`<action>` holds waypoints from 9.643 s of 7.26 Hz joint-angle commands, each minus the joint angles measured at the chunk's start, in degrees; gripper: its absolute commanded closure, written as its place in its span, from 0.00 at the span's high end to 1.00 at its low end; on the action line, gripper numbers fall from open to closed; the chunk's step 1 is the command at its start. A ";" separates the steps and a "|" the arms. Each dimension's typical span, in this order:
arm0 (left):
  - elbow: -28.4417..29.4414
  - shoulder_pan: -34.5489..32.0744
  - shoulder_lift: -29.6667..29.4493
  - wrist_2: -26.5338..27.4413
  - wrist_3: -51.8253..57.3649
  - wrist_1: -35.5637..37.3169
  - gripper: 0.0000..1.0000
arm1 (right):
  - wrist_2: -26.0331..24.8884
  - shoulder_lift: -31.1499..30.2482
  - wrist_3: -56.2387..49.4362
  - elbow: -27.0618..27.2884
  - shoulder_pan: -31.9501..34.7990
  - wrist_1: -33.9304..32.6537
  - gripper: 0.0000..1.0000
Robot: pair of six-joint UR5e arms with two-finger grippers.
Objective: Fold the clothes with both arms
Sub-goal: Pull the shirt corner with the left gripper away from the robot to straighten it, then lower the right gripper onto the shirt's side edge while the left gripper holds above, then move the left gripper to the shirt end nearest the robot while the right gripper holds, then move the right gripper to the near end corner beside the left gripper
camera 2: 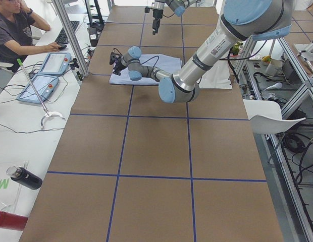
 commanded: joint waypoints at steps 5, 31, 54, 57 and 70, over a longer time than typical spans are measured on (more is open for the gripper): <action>-16.32 -1.29 8.24 -4.32 0.00 1.21 1.00 | -8.74 12.05 -10.85 -19.38 -4.63 -0.25 1.00; -47.98 24.28 30.48 -8.80 -33.75 17.64 1.00 | -2.84 3.96 -9.00 3.30 -10.88 -19.94 1.00; -47.28 26.57 29.78 -9.06 -33.57 22.92 0.00 | -13.46 6.23 11.61 1.81 -23.51 -20.02 1.00; -47.28 26.66 29.34 -9.15 -33.57 22.92 0.00 | -15.76 10.02 24.01 -3.81 -25.73 -20.29 1.00; -47.28 26.66 29.16 -9.15 -33.57 22.92 0.00 | -15.06 8.09 29.49 -5.49 -28.72 -26.44 1.00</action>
